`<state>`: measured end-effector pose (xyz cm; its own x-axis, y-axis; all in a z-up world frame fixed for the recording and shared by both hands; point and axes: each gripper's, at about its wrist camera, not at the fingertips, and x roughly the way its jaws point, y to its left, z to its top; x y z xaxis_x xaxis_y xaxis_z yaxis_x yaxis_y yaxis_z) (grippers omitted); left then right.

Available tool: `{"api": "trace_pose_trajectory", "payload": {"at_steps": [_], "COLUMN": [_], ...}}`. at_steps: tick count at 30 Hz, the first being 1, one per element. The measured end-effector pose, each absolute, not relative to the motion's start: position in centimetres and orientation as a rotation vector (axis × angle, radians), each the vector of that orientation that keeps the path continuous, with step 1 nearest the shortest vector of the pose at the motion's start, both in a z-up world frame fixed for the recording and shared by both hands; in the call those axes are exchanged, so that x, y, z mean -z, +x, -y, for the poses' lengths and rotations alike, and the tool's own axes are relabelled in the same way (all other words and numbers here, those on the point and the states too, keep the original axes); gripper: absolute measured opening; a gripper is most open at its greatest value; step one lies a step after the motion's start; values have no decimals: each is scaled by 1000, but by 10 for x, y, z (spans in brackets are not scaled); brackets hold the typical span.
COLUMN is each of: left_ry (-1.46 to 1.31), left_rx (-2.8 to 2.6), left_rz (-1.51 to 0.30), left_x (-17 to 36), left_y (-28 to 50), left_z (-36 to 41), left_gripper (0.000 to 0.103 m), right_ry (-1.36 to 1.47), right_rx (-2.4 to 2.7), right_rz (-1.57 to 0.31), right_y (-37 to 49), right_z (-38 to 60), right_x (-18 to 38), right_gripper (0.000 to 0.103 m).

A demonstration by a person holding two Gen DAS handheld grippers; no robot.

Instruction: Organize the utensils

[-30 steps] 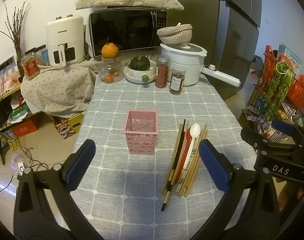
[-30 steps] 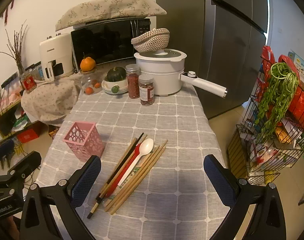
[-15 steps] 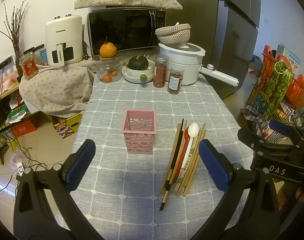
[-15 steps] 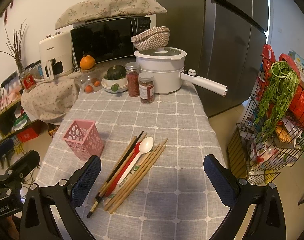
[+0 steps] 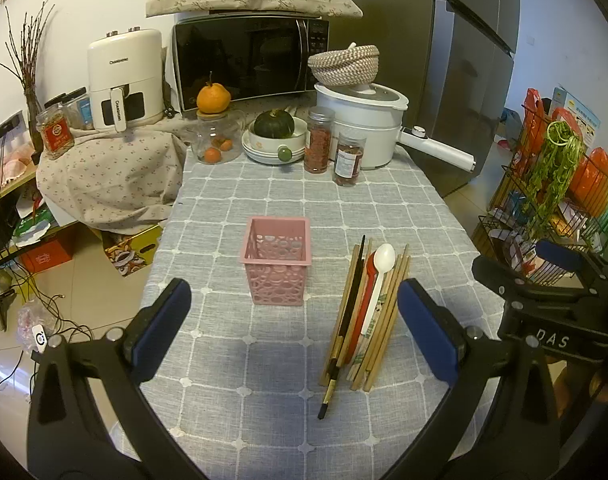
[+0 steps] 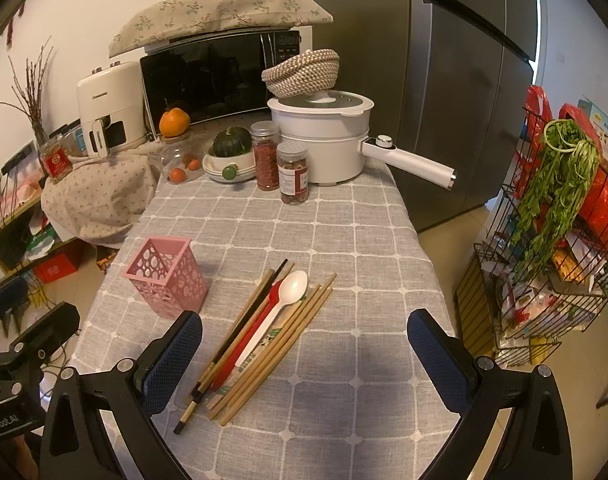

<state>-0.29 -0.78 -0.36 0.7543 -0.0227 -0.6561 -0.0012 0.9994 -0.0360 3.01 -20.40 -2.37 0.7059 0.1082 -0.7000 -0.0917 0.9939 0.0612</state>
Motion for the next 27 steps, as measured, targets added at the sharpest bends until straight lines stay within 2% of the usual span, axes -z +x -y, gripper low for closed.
{"api": "trace_pose_trajectory", "payload": {"at_steps": [18, 27], "left_ry": [-35, -7], "left_rx": [31, 79], "left_rz": [-755, -824], "left_x": [14, 37], "left_y": [2, 18], "left_z": [10, 16], "left_gripper": [102, 102], "right_ry": [20, 41], "right_rx": [-106, -96], "right_rz": [-791, -882], "right_y": [33, 60], "right_z": [206, 222], "right_x": [28, 38], "right_gripper": [103, 103]}}
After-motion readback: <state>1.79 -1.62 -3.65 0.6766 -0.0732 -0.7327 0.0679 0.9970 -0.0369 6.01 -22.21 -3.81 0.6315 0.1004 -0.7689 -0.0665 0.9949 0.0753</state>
